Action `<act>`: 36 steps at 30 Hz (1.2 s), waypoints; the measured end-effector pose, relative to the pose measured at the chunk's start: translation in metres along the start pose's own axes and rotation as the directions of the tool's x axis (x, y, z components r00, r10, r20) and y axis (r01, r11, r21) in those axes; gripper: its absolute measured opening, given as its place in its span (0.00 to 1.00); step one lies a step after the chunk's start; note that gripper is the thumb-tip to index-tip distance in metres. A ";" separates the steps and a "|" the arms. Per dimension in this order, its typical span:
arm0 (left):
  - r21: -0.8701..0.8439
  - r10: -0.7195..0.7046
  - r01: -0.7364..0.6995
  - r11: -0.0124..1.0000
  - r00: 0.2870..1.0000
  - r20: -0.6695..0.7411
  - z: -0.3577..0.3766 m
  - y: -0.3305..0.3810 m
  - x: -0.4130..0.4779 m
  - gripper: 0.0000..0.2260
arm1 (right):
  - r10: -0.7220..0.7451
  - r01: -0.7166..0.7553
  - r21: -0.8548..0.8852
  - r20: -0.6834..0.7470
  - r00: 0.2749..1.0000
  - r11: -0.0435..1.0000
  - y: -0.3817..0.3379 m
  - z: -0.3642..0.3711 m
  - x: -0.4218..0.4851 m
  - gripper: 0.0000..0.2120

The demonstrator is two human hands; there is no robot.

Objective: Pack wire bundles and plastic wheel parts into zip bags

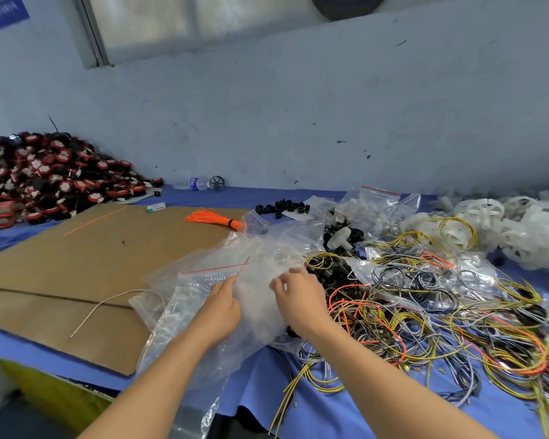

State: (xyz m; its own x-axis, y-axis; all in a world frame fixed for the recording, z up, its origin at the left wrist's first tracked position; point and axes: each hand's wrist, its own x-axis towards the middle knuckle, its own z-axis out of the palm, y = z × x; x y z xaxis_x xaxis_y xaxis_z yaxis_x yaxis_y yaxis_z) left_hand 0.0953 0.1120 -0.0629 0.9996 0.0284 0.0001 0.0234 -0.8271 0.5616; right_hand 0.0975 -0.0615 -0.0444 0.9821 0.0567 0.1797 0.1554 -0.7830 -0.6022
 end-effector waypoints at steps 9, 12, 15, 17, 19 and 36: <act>0.130 -0.231 0.233 0.964 0.972 -0.028 -0.007 0.009 0.016 0.25 | 0.467 -0.236 0.528 -0.362 0.807 0.816 0.067 -0.090 0.028 0.15; 0.164 -0.218 0.228 0.960 0.973 -0.073 -0.001 0.032 0.020 0.27 | 0.507 -0.322 0.460 -0.365 0.781 0.827 0.120 -0.125 0.024 0.14; 0.100 -0.043 0.056 0.993 0.992 -0.121 0.017 0.068 0.023 0.28 | 0.437 -0.376 0.232 -0.337 0.834 0.897 0.172 -0.154 0.006 0.13; 0.072 0.067 -0.061 0.996 0.994 -0.090 0.034 0.096 0.024 0.26 | 0.383 -0.378 0.078 -0.303 0.873 0.923 0.199 -0.171 -0.013 0.13; 0.045 0.154 -0.153 0.987 0.988 -0.007 0.055 0.125 0.023 0.23 | 0.343 -0.365 -0.030 -0.283 0.896 0.930 0.222 -0.186 -0.036 0.11; 0.099 0.409 -0.400 0.911 0.907 -0.099 0.174 0.233 -0.059 0.12 | 0.139 -0.304 -0.271 -0.495 0.858 0.913 0.247 -0.203 -0.139 0.20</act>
State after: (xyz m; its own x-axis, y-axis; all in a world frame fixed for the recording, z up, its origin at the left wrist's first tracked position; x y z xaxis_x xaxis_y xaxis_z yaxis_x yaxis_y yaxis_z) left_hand 0.0450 -0.1801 -0.0763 0.9149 -0.2566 0.3118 -0.3766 -0.8206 0.4299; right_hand -0.0224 -0.3886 -0.0602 0.8112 -0.3669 0.4553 -0.1859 -0.9001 -0.3941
